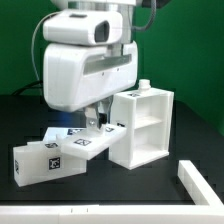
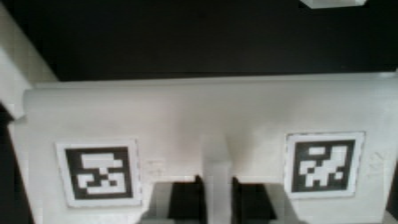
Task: Assemble cabinet
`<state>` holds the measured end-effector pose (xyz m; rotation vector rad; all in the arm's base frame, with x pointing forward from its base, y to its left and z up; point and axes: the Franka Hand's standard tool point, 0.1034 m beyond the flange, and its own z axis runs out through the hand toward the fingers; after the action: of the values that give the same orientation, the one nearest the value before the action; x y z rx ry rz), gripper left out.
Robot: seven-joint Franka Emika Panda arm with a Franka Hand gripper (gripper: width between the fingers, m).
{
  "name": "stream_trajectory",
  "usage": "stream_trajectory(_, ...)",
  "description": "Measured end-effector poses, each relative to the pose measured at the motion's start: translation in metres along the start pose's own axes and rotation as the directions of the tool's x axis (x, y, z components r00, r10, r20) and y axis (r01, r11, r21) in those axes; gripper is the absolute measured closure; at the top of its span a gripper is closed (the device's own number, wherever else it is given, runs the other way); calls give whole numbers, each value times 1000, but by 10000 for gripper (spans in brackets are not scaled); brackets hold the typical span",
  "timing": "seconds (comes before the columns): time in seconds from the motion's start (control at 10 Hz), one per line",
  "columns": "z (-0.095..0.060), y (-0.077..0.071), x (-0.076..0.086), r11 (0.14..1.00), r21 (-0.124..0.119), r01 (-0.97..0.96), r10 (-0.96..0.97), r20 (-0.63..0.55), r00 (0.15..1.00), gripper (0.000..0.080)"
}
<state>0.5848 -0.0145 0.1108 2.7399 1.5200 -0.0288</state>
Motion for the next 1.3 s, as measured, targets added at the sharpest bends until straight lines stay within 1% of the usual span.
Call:
stream_trajectory(0.1,1,0,-1,1000,1,2,-2,-1,1000,741)
stream_trajectory(0.2,12,1,-6,1000,-2,31,-31,-7,999,741)
stream_trajectory(0.3,10,2,-19,998,1,69,-69,1,998,740)
stream_trajectory(0.4,0,-4,-44,996,-4,91,-91,8,996,740)
stream_trajectory(0.5,-4,-16,-77,986,-21,163,-162,10,987,740)
stream_trajectory(0.6,-4,-24,-100,986,-1,170,-170,19,985,740)
stream_trajectory(0.7,-13,-18,-105,988,-1,157,-157,20,987,740)
stream_trajectory(0.8,-13,-17,-103,987,-6,158,-158,19,987,740)
stream_trajectory(1.1,-12,-18,-107,985,0,175,-175,21,984,740)
stream_trajectory(1.2,-11,-18,-124,973,16,232,-232,27,972,740)
stream_trajectory(1.3,-6,-20,-154,944,36,328,-329,27,944,740)
